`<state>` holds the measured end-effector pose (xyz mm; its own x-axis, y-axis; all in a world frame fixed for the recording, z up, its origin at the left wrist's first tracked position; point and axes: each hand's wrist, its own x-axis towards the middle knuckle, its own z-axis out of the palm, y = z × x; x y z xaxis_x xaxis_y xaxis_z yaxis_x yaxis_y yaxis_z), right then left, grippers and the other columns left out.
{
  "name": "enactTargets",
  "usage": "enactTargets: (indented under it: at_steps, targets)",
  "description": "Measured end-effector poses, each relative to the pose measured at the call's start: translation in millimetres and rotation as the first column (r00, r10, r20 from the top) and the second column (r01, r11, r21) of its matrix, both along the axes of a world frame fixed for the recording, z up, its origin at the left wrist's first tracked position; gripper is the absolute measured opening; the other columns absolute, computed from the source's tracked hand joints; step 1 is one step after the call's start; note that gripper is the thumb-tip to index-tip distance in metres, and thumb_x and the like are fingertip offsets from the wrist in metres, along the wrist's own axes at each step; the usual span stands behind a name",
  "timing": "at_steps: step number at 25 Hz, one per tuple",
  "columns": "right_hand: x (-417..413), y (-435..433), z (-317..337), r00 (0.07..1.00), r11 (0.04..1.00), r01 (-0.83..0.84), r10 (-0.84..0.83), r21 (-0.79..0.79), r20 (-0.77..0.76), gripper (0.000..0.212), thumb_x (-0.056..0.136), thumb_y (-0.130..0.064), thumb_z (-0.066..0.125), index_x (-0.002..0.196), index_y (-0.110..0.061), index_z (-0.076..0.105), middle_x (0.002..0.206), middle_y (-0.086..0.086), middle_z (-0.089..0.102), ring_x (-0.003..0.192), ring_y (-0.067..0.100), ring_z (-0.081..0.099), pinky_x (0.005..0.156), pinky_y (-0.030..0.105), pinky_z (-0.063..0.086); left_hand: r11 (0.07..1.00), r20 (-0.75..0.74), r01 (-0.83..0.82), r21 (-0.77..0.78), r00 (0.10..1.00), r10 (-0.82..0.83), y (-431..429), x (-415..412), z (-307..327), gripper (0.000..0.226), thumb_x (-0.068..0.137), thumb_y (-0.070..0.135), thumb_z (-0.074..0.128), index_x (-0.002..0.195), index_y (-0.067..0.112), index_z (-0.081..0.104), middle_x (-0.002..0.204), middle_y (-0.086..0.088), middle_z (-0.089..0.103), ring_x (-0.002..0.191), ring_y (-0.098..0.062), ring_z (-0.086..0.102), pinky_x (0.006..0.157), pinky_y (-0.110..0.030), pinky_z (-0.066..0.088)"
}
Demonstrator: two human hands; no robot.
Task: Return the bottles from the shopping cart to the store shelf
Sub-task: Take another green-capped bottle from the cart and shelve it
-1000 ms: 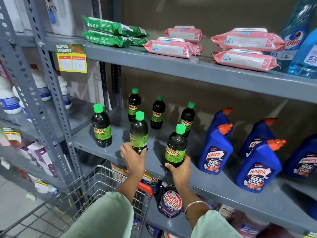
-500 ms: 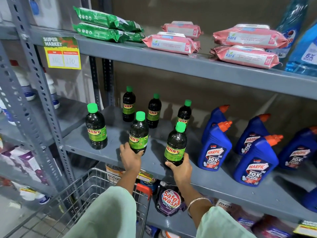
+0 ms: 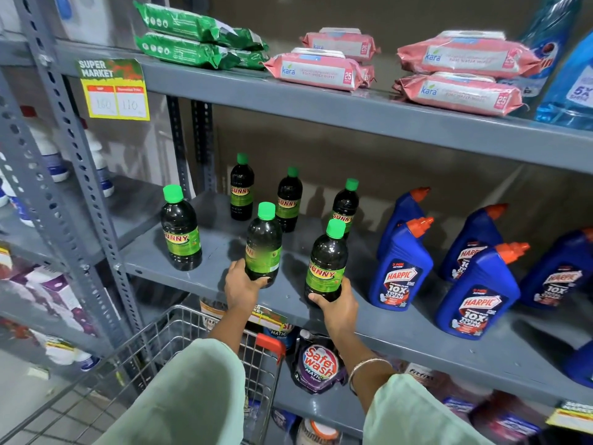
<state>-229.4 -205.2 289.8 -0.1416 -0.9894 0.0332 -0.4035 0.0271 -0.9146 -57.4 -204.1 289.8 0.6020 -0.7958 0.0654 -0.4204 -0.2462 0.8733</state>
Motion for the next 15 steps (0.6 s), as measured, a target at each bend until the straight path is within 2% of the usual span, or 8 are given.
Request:
enactTargets:
  at_steps: [8, 15]
  targets:
    - [-5.2, 2.7, 0.2, 0.998, 1.0, -0.027, 0.028, -0.011, 0.054, 0.058, 0.069, -0.006, 0.076, 0.12, -0.007, 0.05, 0.117, 0.015, 0.065, 0.107, 0.026, 0.058, 0.088, 0.028, 0.041, 1.0, 0.033, 0.017, -0.001, 0.999, -0.017, -0.2, 1.2, -4.3, 0.043, 0.068, 0.006, 0.077, 0.105, -0.003, 0.058, 0.114, -0.021, 0.058, 0.104, -0.037, 0.056, 0.089, -0.045, 0.046]
    - [-4.0, 2.3, -0.9, 0.998, 1.0, -0.008, 0.009, -0.016, 0.065, 0.066, 0.07, -0.004, 0.074, 0.129, -0.007, 0.044, 0.124, 0.015, 0.061, 0.115, 0.027, 0.054, 0.097, 0.031, 0.04, 1.0, 0.034, 0.017, -0.018, 0.999, -0.017, -1.7, 3.1, -6.0, 0.044, 0.068, 0.006, 0.077, 0.106, -0.003, 0.058, 0.114, -0.021, 0.058, 0.105, -0.038, 0.057, 0.09, -0.046, 0.046]
